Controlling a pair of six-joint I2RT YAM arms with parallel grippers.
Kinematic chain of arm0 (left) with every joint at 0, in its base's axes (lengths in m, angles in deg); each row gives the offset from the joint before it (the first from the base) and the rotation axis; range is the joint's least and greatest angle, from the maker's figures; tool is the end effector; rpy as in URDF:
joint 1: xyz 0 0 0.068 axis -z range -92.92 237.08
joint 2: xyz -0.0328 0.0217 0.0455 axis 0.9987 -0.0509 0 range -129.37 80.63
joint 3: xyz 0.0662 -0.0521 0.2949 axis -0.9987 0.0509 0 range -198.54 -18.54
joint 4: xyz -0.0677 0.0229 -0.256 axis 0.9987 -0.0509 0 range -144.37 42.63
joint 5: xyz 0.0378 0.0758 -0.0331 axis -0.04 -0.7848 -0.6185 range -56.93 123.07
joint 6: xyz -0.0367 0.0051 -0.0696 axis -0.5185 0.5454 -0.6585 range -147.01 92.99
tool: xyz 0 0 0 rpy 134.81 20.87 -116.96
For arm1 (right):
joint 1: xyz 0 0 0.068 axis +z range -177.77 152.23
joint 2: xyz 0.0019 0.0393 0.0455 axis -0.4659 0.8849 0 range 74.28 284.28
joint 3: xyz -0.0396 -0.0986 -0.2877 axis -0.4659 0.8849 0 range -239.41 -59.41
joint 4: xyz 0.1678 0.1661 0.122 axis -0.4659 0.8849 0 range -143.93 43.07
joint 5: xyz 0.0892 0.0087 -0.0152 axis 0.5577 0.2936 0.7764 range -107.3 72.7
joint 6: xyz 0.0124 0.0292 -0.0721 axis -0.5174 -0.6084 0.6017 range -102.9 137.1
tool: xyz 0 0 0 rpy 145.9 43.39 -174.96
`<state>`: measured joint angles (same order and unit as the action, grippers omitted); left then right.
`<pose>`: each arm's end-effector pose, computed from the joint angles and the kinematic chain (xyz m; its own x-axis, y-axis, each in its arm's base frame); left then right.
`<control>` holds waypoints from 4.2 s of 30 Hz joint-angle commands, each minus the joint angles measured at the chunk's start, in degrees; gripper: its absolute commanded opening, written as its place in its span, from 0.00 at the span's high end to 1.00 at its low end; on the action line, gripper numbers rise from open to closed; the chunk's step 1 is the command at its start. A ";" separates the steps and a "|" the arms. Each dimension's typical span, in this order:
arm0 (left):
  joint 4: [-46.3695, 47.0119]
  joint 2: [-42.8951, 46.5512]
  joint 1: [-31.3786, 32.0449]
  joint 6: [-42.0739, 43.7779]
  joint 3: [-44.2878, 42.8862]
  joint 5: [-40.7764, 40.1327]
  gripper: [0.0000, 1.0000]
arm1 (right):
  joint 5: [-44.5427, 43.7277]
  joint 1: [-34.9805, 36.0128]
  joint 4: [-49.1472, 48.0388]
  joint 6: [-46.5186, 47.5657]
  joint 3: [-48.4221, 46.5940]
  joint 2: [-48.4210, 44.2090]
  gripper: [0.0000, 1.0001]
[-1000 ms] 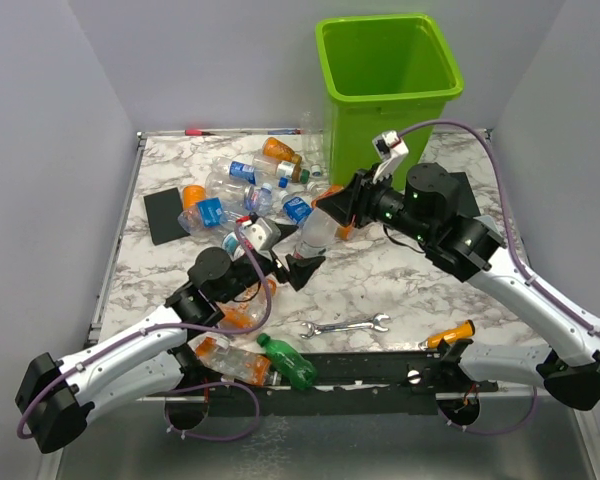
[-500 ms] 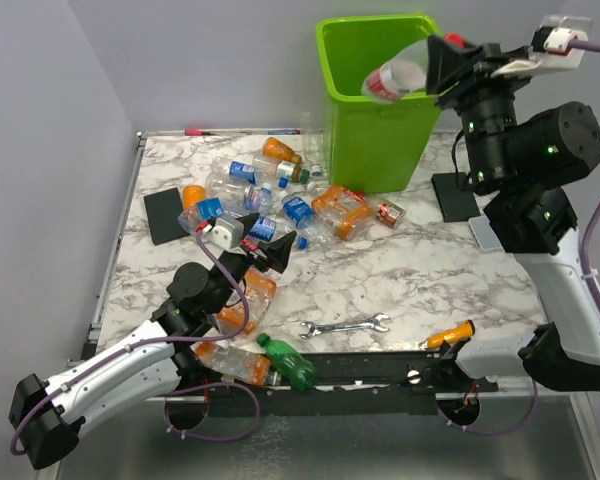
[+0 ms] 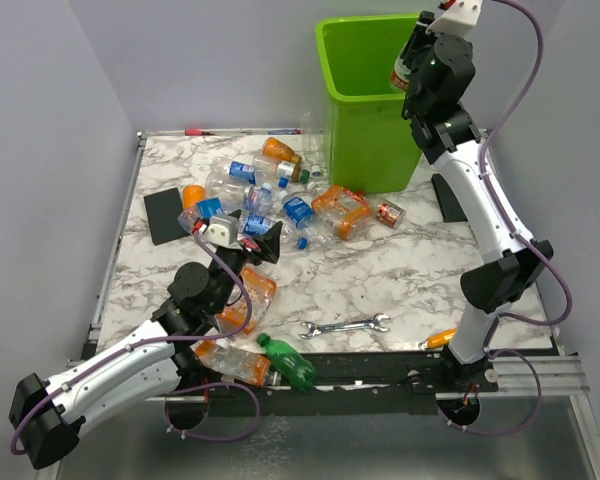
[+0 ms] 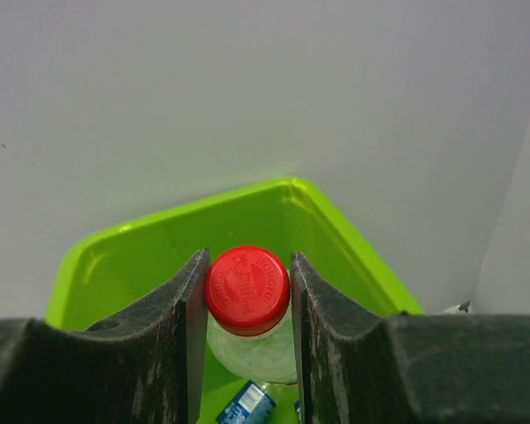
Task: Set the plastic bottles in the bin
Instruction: Place the plastic bottle in the trash bin, then pick up the plastic bottle at the center of the board.
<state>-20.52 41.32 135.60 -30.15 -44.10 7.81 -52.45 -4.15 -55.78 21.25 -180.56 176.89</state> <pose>0.1390 -0.1136 0.3324 0.1280 -0.2194 -0.9672 0.4099 0.8997 -0.1498 0.4040 0.1342 0.5864 0.3061 0.0693 -0.9495 0.1896 0.9729 0.1322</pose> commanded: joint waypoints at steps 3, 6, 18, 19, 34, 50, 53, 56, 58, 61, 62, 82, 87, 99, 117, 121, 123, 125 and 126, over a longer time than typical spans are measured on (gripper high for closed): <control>-1.09 -1.17 0.13 1.11 -0.42 -1.49 0.01 | 7.43 -2.35 6.40 -9.50 -3.56 2.80 0.95; -1.17 -1.55 0.15 1.12 -0.58 -1.20 0.01 | 10.34 -2.37 9.48 -11.17 -3.84 3.51 0.57; -1.19 -3.58 0.12 1.93 -0.80 -2.77 0.01 | 20.82 -2.14 14.67 -16.09 -4.83 -1.72 0.14; -1.14 -3.78 0.10 1.84 -0.85 -2.78 0.01 | 22.04 -1.86 14.85 -16.68 -3.52 -3.34 0.14; -3.17 -8.08 0.12 -3.26 -2.69 -2.46 0.01 | 39.91 -0.30 11.94 -30.04 52.17 -42.14 0.12; -3.55 -9.82 0.10 -2.88 -2.56 0.03 0.01 | 19.28 -1.51 4.07 -39.87 82.45 -39.76 0.12; -3.56 -9.76 0.20 -2.96 -2.65 0.43 0.01 | 19.70 -4.64 -2.04 -42.02 82.56 -34.91 0.13; -3.56 -9.57 0.20 -3.14 -2.54 0.96 0.01 | 21.13 -7.51 -7.66 -43.36 81.64 -29.38 0.13; -3.55 -9.44 0.26 -3.12 -2.56 1.31 0.01 | 21.93 -8.74 -9.99 -42.93 79.75 -24.89 0.13; -3.56 -9.34 0.40 -3.09 -2.57 2.07 0.01 | 23.29 -10.72 -13.61 -42.70 77.69 -18.73 0.14; -3.56 -9.38 0.41 -3.09 -2.56 2.44 0.01 | 23.36 -11.15 -15.46 -42.58 77.76 -17.69 0.14; -3.39 -11.11 0.53 -2.17 -3.08 4.54 0.01 | 38.30 -14.30 -24.95 -45.15 80.16 -5.94 0.23; -3.38 -11.75 0.57 -2.54 -3.44 6.81 0.01 | 41.33 -12.60 -24.30 -45.18 83.40 -8.98 0.26; -3.34 -11.91 0.79 -2.72 -3.44 7.88 0.01 | 40.30 -11.53 -14.58 -37.28 82.50 -10.88 0.17; -3.56 -11.77 1.72 -1.71 -3.27 7.26 0.01 | 39.36 -9.99 -11.48 -32.45 74.58 -2.69 0.33; -3.56 -11.58 1.85 -1.63 -3.35 7.15 0.01 | 39.64 -8.88 -11.09 -33.20 75.11 -3.94 0.51; -3.55 -11.42 1.85 -1.55 -3.35 7.08 0.01 | 39.52 -8.32 -10.72 -34.30 76.69 -6.35 0.57; -3.65 -11.12 2.00 -1.59 -3.29 6.85 0.01 | 38.95 -7.87 -10.04 -36.21 79.49 -11.09 0.61; -3.65 -10.92 1.97 -1.65 -3.27 6.81 0.01 | 38.61 -7.62 -8.89 -37.20 80.94 -13.73 0.63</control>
<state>-23.60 29.30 137.10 -32.29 -46.07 14.41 -12.72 -12.87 -68.74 -13.07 -103.97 171.21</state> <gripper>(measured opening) 0.991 0.619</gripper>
